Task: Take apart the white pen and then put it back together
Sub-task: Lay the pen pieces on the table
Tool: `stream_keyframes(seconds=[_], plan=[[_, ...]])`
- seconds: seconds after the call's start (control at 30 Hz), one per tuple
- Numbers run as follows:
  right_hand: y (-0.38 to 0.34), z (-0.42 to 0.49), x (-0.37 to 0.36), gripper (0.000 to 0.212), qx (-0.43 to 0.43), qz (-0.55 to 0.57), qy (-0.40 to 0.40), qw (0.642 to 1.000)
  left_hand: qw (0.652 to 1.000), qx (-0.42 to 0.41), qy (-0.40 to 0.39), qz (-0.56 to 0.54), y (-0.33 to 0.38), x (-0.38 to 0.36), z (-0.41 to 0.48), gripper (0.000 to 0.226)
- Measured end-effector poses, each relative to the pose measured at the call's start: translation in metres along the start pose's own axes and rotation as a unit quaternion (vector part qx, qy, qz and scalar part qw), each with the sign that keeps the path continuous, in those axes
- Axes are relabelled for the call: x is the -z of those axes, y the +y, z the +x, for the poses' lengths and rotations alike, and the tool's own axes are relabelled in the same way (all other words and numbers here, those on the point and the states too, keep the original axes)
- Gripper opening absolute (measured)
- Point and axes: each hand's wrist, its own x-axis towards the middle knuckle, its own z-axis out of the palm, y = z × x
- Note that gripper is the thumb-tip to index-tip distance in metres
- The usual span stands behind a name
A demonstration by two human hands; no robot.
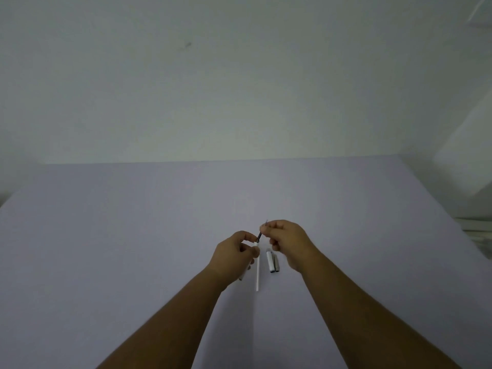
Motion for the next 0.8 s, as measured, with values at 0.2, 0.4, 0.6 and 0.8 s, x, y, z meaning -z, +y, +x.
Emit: stream_keyframes(seconds=[0.2, 0.4, 0.6, 0.8], plan=[[0.009, 0.024, 0.038, 0.024, -0.043, 0.058, 0.177, 0.982, 1.0, 0.03, 0.003, 0.008, -0.015, -0.001, 0.002, 0.012], [0.058, 0.031, 0.037, 0.024, -0.093, -0.279, 0.083, 0.952, 0.998, 0.059, 0.005, 0.019, -0.033, -0.003, 0.005, 0.027], [0.067, 0.034, 0.029, 0.022, -0.059, -0.334, 0.088, 0.937, 0.996, 0.072, 0.013, 0.042, -0.043, -0.004, 0.007, 0.021], [0.073, 0.032, 0.028, 0.025, -0.04, -0.335, 0.103, 0.936, 0.996, 0.076, 0.017, 0.041, -0.046, -0.007, 0.009, 0.012]])
